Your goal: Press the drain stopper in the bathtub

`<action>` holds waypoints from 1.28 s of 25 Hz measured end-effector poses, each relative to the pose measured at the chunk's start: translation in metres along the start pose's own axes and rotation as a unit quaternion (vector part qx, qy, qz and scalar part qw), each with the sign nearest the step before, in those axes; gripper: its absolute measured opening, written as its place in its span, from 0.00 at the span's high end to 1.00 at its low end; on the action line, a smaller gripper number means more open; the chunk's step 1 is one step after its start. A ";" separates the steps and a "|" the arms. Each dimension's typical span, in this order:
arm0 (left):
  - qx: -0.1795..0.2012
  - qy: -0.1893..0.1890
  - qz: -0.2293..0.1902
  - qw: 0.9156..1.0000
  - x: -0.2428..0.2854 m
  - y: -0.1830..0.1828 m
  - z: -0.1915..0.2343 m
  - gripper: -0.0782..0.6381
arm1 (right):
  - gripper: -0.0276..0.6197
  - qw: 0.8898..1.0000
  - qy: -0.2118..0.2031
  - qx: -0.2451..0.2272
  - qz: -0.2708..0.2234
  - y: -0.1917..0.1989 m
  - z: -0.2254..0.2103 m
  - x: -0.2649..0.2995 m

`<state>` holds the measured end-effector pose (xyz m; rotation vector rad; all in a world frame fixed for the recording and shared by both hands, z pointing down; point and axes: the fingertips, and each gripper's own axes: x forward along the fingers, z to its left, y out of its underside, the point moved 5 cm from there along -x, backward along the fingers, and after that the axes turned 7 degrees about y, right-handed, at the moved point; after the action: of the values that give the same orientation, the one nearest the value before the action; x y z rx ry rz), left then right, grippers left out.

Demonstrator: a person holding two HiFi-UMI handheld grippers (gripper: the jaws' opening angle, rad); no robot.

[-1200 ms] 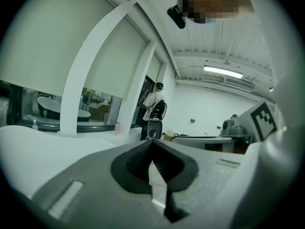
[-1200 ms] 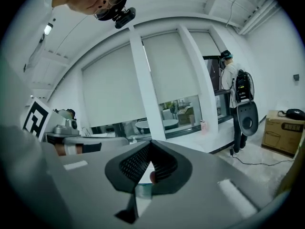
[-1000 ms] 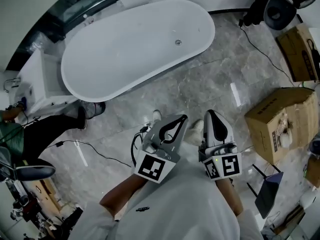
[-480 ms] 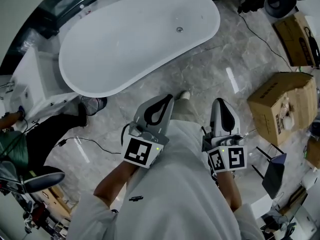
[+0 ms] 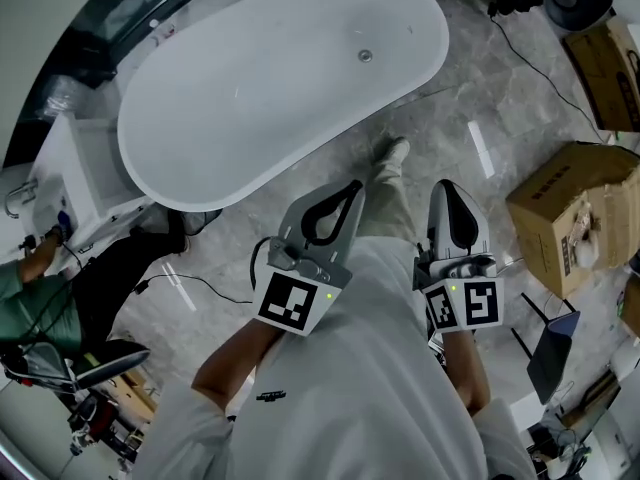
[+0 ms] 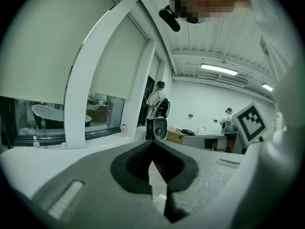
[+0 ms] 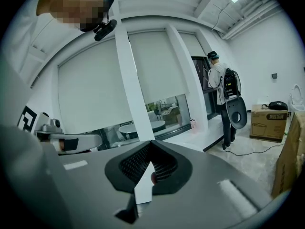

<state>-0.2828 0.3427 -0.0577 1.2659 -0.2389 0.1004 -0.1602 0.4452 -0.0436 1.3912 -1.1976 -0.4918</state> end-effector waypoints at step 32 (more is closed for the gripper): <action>-0.034 -0.020 0.062 0.997 0.267 -0.050 0.106 0.88 | 0.95 0.991 -0.105 -0.059 0.051 -0.095 -0.123 0.256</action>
<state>-0.0262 0.2116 -0.0119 1.1849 -0.3529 0.1728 0.0774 0.2654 -0.0130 1.1938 -1.3795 -0.6387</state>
